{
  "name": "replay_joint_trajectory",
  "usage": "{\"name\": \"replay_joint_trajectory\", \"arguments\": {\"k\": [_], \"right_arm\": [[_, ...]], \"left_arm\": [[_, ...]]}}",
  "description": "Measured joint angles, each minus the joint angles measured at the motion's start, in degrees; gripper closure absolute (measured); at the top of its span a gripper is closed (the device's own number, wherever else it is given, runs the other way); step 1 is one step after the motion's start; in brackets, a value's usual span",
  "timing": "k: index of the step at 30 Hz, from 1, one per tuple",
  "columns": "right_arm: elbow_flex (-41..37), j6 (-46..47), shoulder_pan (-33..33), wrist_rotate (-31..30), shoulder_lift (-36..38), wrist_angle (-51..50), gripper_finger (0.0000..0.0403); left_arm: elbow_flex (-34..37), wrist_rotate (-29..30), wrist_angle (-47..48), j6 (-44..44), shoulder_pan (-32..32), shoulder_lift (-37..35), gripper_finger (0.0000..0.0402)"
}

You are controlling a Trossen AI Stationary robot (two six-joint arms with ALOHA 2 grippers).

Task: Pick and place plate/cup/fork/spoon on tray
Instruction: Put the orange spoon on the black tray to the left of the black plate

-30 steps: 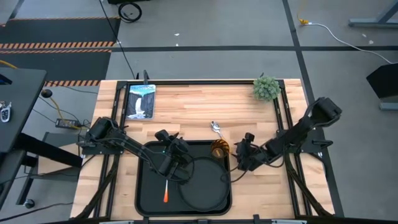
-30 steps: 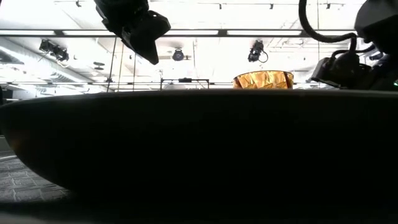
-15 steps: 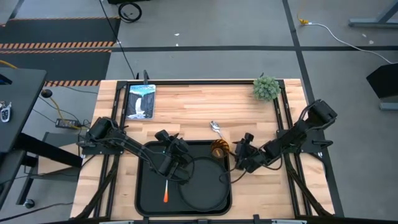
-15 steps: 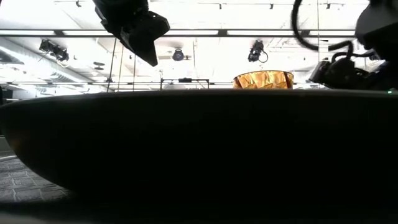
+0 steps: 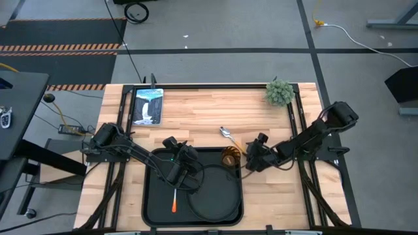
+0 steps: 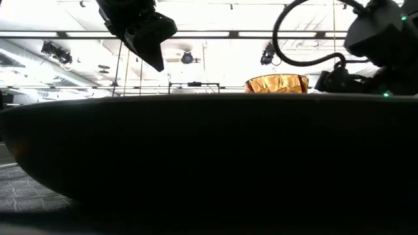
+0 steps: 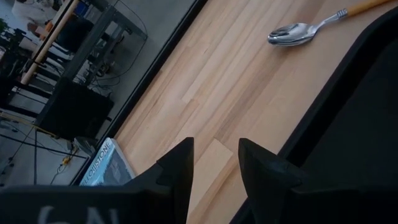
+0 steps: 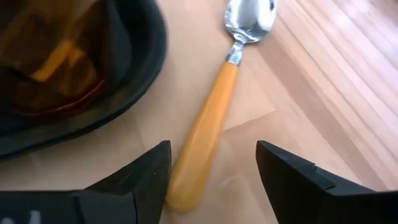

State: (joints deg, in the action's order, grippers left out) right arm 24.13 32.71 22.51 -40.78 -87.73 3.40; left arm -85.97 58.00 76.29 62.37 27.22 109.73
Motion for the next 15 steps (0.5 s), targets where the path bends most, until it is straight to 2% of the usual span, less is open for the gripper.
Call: {"name": "replay_joint_trajectory", "arguments": {"k": [3,8,15], "right_arm": [[-1.24,-1.69,-1.74,1.90,1.87,1.89,0.0169],[-4.53,-2.65,-4.86,8.91,3.77,7.60,0.0176],[-6.44,-2.14,-5.67,8.76,3.53,10.09,0.0186]], "left_arm": [[0.00,-0.07,-0.02,0.00,0.00,0.00,0.0267],[0.00,-0.24,0.02,-0.04,0.00,0.00,0.0267],[0.00,-0.24,0.02,-0.07,0.00,0.00,0.0267]]}}
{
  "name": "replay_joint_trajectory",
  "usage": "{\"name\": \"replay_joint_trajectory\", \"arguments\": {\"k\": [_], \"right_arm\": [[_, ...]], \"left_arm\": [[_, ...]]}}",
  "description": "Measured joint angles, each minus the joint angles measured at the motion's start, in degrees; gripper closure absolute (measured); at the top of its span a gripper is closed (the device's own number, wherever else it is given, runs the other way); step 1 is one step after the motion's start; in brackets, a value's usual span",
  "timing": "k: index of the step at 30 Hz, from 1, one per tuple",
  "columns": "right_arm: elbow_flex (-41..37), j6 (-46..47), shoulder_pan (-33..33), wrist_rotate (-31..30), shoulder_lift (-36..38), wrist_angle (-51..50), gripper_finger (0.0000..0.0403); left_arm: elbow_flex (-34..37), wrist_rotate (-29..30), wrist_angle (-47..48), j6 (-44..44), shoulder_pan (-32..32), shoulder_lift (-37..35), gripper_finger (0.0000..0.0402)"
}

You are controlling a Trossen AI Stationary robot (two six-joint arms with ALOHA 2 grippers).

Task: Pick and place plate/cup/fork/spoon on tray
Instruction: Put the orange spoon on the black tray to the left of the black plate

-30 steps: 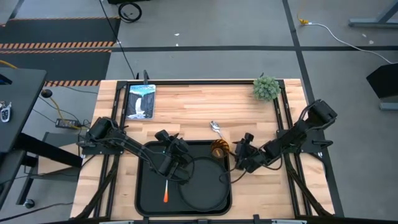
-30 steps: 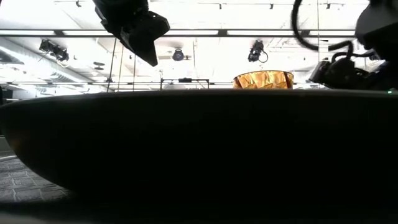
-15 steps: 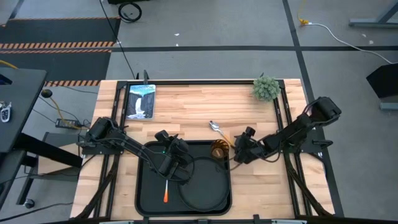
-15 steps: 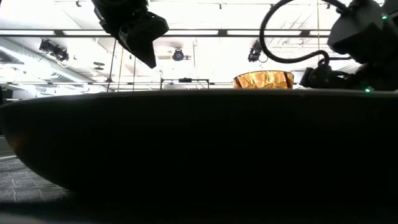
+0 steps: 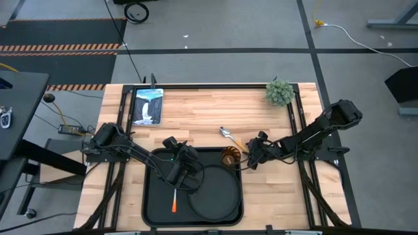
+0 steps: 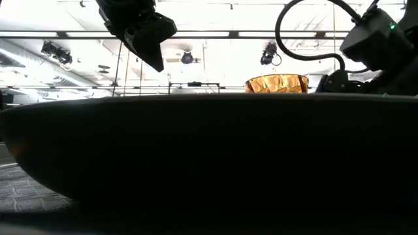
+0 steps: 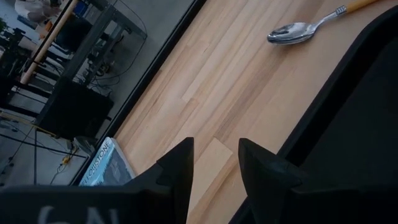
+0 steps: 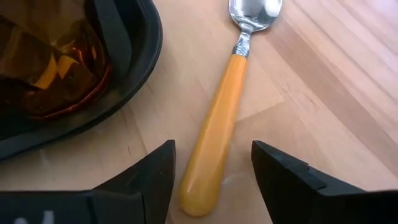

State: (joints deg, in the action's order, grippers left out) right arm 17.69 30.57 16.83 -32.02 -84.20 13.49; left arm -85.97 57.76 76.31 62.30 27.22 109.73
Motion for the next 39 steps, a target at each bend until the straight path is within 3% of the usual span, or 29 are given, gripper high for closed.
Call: {"name": "replay_joint_trajectory", "arguments": {"k": [5,15,28,39], "right_arm": [[-0.05,-0.52,-0.14,0.85,0.00,-0.89,0.0213],[0.00,-0.62,-0.15,2.44,0.21,-3.03,0.0324],[-0.56,-1.37,-0.21,-0.21,7.08,-10.51,0.0326],[-0.39,-5.33,-0.21,-1.39,15.69,-13.13,0.0373]], "left_arm": [[0.00,0.00,0.00,0.00,0.00,0.00,0.0267],[0.00,-1.65,0.02,0.00,0.00,0.00,0.0267],[0.00,-2.13,0.15,0.00,0.02,0.00,0.0267],[0.00,-2.12,0.13,0.04,0.00,0.00,0.0267]]}}
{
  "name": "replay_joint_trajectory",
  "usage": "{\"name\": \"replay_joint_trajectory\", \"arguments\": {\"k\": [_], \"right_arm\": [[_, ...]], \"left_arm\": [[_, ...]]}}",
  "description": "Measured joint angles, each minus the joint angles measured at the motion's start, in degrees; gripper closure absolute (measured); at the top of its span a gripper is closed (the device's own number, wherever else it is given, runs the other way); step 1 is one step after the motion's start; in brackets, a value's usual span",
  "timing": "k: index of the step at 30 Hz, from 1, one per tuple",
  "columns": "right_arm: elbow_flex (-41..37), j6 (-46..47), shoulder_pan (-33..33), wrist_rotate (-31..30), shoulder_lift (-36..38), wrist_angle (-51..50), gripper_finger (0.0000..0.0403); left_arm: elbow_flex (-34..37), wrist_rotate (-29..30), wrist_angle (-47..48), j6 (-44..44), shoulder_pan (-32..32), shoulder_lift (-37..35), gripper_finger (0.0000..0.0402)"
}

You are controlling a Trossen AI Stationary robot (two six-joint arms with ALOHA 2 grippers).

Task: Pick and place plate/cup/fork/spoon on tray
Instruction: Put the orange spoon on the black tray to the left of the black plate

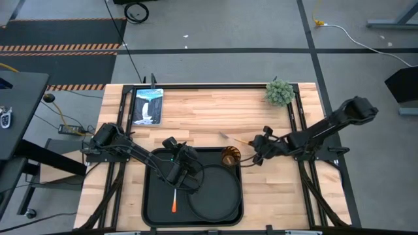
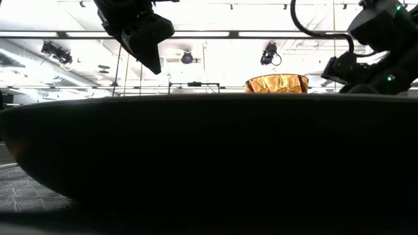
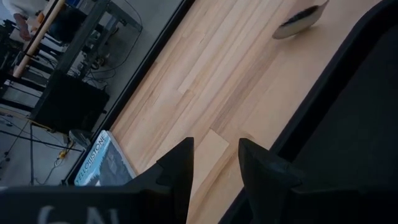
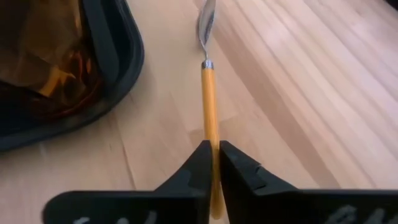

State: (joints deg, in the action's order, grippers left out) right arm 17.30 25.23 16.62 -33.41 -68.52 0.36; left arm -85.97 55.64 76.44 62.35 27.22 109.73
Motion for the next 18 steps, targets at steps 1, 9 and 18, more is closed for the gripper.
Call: {"name": "replay_joint_trajectory", "arguments": {"k": [1,9,18], "right_arm": [[0.04,-0.19,0.00,-0.02,0.52,-0.29,0.0378],[0.07,-0.15,-1.34,-0.14,1.29,-3.03,0.0398],[0.15,-3.26,-1.97,0.93,-0.21,2.80,0.0325]], "left_arm": [[0.00,0.00,0.00,0.00,0.00,0.00,0.0267],[0.00,0.00,-0.02,0.02,0.00,0.00,0.0267],[0.00,0.02,-0.13,-0.01,0.00,0.00,0.0267]]}}
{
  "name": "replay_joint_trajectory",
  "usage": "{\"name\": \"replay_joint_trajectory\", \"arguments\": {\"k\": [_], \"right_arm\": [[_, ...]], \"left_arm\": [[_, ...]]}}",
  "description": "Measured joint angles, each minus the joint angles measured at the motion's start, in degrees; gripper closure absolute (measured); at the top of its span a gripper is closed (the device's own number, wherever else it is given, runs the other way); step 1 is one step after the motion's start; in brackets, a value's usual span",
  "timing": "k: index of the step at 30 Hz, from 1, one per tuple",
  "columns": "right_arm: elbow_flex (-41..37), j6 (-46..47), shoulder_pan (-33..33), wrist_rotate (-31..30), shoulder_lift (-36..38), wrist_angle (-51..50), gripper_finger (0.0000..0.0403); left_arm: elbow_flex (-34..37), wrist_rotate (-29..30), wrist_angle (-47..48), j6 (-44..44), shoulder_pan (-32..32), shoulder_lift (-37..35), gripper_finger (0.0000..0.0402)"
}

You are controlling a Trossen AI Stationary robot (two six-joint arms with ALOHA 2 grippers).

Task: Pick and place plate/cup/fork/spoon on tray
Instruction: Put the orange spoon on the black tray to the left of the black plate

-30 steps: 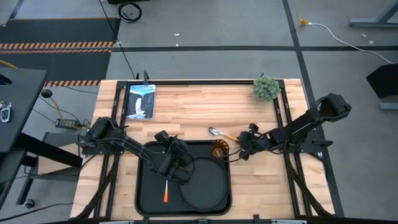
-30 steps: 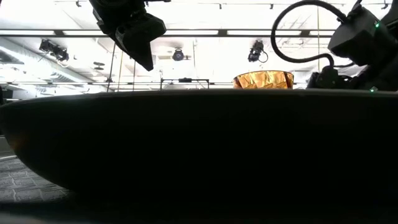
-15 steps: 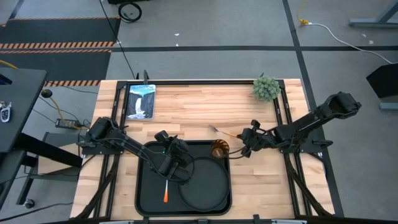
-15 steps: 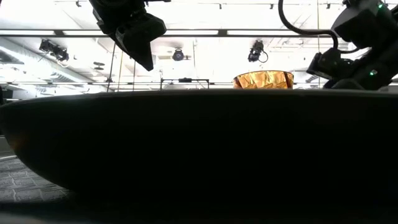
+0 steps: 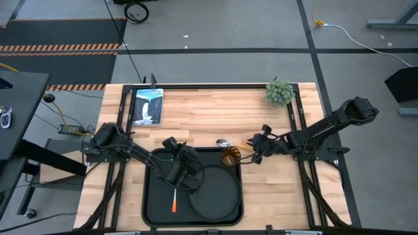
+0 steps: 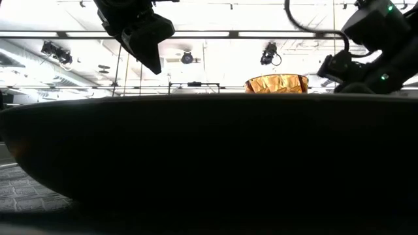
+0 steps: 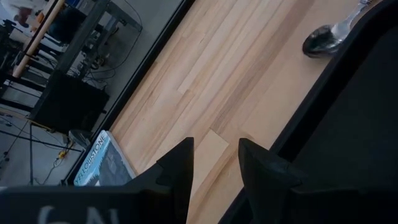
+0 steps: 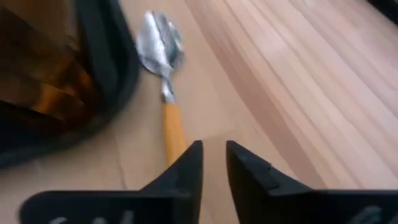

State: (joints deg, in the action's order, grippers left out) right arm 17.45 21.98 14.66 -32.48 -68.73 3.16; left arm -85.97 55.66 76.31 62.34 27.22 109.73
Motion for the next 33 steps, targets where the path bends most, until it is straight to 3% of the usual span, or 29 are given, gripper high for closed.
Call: {"name": "replay_joint_trajectory", "arguments": {"k": [9,17,25,29,33], "right_arm": [[-6.27,-11.47,-3.23,7.48,-2.91,22.50,0.0233],[-7.27,-13.98,-5.52,11.86,-12.33,28.66,0.0183],[-7.13,-16.07,-9.51,15.87,-20.43,38.72,0.0182],[-7.10,-15.96,-12.45,20.32,-22.83,42.13,0.0194],[-7.04,-16.15,-13.16,20.62,-23.90,43.12,0.0220]], "left_arm": [[0.00,0.02,-0.31,0.02,0.00,0.00,0.0267],[0.00,0.02,-0.73,-0.01,0.00,0.00,0.0267],[0.00,0.02,-0.79,-0.03,0.00,0.00,0.0267],[0.00,0.02,-0.74,-0.49,0.00,0.00,0.0267],[0.00,0.02,-0.74,-0.54,0.00,0.00,0.0267]]}}
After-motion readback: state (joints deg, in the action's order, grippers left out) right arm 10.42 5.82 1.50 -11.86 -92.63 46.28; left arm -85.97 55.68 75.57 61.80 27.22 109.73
